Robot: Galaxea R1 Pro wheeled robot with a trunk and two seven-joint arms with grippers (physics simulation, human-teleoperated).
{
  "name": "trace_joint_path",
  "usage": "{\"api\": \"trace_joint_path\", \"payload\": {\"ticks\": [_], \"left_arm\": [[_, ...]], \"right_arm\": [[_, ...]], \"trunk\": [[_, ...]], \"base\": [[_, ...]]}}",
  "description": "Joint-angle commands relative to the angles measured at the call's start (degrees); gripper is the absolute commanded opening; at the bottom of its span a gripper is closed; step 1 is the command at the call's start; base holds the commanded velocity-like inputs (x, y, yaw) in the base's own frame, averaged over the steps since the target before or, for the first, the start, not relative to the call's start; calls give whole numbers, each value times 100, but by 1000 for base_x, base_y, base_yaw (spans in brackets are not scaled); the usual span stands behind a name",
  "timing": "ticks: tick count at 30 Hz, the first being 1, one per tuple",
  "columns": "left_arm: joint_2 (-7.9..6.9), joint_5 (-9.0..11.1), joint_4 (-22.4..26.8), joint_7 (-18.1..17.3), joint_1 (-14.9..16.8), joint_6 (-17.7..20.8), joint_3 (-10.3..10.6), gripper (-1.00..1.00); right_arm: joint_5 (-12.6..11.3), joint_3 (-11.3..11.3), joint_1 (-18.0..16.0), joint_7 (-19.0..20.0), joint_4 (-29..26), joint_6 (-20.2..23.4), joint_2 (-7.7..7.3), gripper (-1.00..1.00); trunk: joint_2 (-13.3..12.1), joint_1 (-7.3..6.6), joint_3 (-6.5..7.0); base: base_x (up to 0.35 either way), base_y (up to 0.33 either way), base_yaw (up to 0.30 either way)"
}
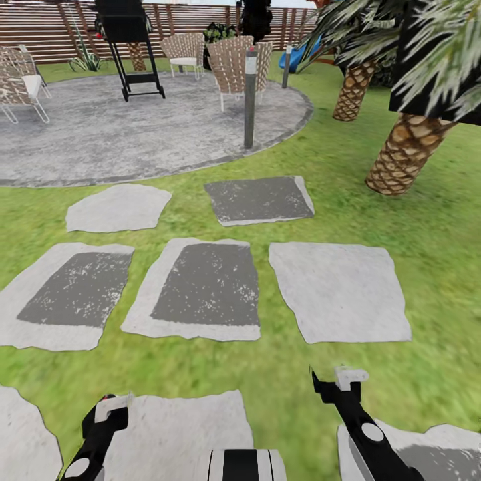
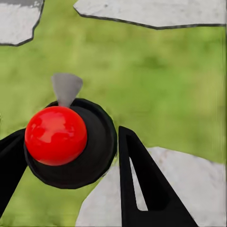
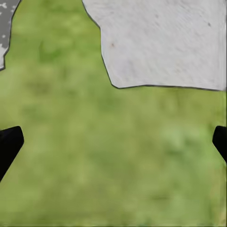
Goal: In the garden, pick up the pesticide atomizer on the floor and spray pesticide onto both trees until each tree trunk is fully covered.
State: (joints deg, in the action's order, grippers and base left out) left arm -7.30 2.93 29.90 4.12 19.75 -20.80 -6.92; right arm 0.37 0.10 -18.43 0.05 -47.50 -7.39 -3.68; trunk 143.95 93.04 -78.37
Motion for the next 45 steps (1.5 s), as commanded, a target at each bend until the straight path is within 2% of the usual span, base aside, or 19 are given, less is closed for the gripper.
{"api": "trace_joint_path", "payload": {"ticks": [1,3,4,7,10,12,16,20,21,45], "left_arm": [[0,-14,2,1,-20,-1,5,-100],[0,-18,-5,1,-83,-6,7,-100],[7,-20,-28,1,-170,-4,18,-100],[9,-26,-51,1,-234,-3,20,-100],[9,-12,-65,1,-269,-3,13,-100],[3,6,-69,1,-312,4,2,-100],[0,19,-71,11,-401,17,-9,-100],[-12,17,-72,23,-431,25,-14,-100],[-64,20,-72,35,-435,27,-19,-100],[-71,14,-81,10,-437,18,-12,-100]], "right_arm": [[2,0,1,1,47,-3,-3,100],[3,0,4,-2,263,-10,-8,100],[-7,-10,6,-17,794,-28,-26,100],[-9,-17,6,-22,1221,-165,-117,100],[-16,-18,6,-19,1645,-671,-228,100],[-19,-18,6,-19,2003,-1185,-266,100],[-27,-14,6,-20,2755,-2001,-280,100],[-32,-12,6,-21,3245,-2532,-282,100],[-36,-16,6,-29,3407,-2711,-282,100],[-46,-17,6,-31,3466,-2750,-274,100]], "trunk": [[-2,-3,31],[-4,-8,89],[-6,-10,118],[-10,-18,206],[-14,-26,294],[-16,-31,352],[-22,-41,469],[-27,-52,586],[-28,-54,615],[-60,-116,1315]], "base": [[0,0,-204],[0,0,-208],[0,0,-184],[0,0,-182],[0,0,-190],[0,0,-199],[0,0,-211],[0,0,-220],[0,0,-222],[0,0,-222]]}}
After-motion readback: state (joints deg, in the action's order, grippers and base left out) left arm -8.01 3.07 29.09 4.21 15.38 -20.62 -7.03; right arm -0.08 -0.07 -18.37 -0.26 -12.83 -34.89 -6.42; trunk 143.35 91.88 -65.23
